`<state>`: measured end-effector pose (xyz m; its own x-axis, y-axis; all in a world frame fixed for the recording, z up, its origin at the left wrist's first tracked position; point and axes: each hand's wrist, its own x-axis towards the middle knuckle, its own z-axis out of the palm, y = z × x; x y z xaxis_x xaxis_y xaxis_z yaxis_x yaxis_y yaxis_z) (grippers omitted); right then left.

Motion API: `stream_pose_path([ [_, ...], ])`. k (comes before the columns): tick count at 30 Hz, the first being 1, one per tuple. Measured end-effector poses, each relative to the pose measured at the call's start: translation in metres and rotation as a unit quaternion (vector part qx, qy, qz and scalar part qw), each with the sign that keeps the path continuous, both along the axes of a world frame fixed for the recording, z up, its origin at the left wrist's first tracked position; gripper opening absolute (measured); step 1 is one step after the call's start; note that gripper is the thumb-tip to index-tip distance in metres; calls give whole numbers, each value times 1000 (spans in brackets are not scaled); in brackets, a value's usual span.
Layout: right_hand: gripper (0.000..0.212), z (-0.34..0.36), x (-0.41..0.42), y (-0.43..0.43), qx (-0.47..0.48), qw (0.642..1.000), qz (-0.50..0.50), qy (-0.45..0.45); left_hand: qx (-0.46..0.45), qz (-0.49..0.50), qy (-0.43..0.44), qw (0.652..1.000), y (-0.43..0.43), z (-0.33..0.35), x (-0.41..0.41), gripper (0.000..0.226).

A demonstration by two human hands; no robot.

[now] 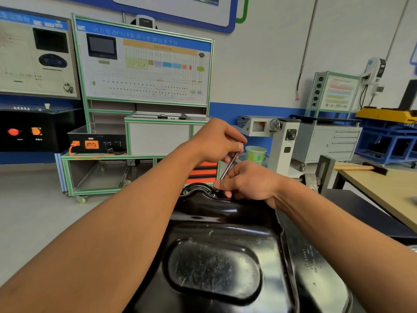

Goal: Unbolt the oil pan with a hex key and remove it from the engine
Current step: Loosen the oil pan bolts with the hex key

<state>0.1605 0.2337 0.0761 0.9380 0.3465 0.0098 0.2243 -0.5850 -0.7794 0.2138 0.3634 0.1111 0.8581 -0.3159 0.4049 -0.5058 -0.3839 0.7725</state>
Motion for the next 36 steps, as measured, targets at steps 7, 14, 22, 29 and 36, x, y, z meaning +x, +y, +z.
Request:
stream_pose_path([
  [7, 45, 3, -2, 0, -4, 1000, 6, 2, 4, 2, -13, 1000, -2, -1, 1, 20],
  [14, 45, 2, 0, 1, -44, 998, -16, -37, 17, 2, -12, 1000, -1, -1, 1, 21],
  [22, 46, 2, 3, 6, -96, 993, -35, -66, 49, 13, -11, 999, 2, -4, 4, 26],
  [29, 42, 4, 1, 12, -126, 988, -39, -86, 29, 1, 54, 998, 7, -2, -3, 19],
  [36, 34, 3, -2, 17, -129, 985, -36, -105, -9, -17, 118, 993, 8, 1, -11, 17],
])
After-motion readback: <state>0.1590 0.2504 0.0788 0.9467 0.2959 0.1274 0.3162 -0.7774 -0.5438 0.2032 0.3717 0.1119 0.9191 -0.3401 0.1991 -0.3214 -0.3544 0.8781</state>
